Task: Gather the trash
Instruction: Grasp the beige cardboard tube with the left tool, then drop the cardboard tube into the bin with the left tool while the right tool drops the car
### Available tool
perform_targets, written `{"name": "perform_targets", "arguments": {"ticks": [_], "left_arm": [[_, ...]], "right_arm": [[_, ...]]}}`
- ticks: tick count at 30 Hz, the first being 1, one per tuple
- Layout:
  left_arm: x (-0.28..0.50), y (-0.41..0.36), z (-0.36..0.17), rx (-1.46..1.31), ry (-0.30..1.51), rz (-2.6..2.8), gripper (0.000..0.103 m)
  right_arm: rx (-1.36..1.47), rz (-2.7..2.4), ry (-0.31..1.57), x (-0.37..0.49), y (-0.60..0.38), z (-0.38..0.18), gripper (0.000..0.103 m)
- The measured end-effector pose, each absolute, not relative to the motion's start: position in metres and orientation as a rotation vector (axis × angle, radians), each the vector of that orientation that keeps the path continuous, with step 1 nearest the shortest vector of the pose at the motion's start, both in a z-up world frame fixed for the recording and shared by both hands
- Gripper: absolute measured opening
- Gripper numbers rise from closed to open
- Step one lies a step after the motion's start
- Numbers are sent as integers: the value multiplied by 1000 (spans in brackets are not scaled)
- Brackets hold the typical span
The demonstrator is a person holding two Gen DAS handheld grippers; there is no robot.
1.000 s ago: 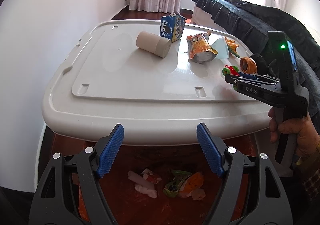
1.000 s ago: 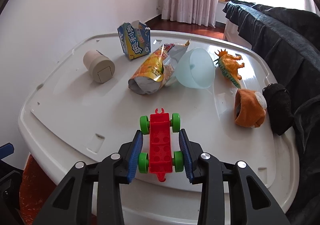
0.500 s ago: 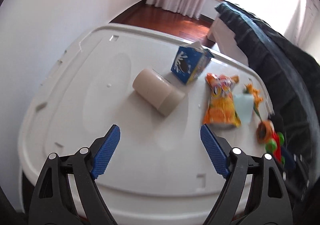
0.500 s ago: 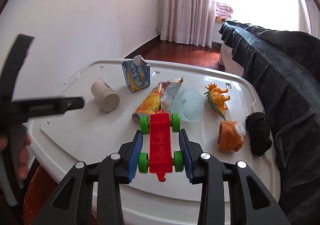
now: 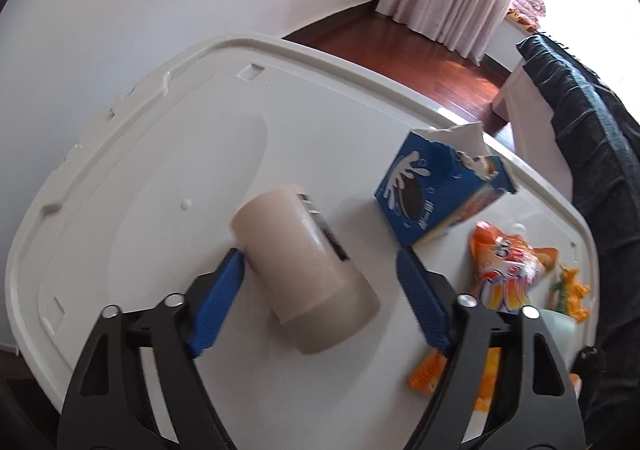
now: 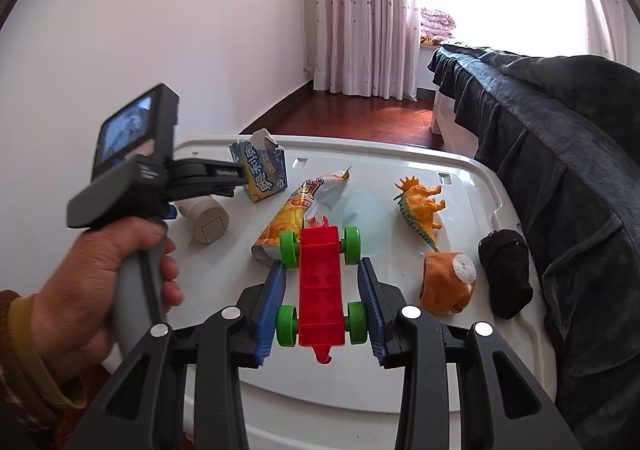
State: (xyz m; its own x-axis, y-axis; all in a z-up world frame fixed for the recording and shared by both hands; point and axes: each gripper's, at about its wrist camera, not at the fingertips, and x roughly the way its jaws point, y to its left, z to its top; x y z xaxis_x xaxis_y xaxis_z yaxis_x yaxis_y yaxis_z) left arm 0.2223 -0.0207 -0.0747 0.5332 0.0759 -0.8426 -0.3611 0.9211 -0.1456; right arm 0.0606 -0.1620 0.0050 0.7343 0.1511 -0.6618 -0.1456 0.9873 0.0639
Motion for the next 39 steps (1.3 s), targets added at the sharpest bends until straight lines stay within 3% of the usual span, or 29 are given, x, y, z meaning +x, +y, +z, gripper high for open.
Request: {"name": "perform_targets", "arguments": {"ticks": [1,4,15,26,39], "left_arm": [[224,-21,-78,-303,986,265,57],[221,-21,-86,-261,988,253,50],[178,4,-78,-185,900,145,49],[83,29,-45,-125,847,50,49],[-45,29,-35,-54,861,-97,49]], "right_arm": [[7,165,723,60,-161,6,37],[-4,172,717,58,-158,7,37],[-31,182,705,55,-148,8,37],[-57,195,701,42,-124,14,37],[37,114,814,-62,-110,-2,37]]}}
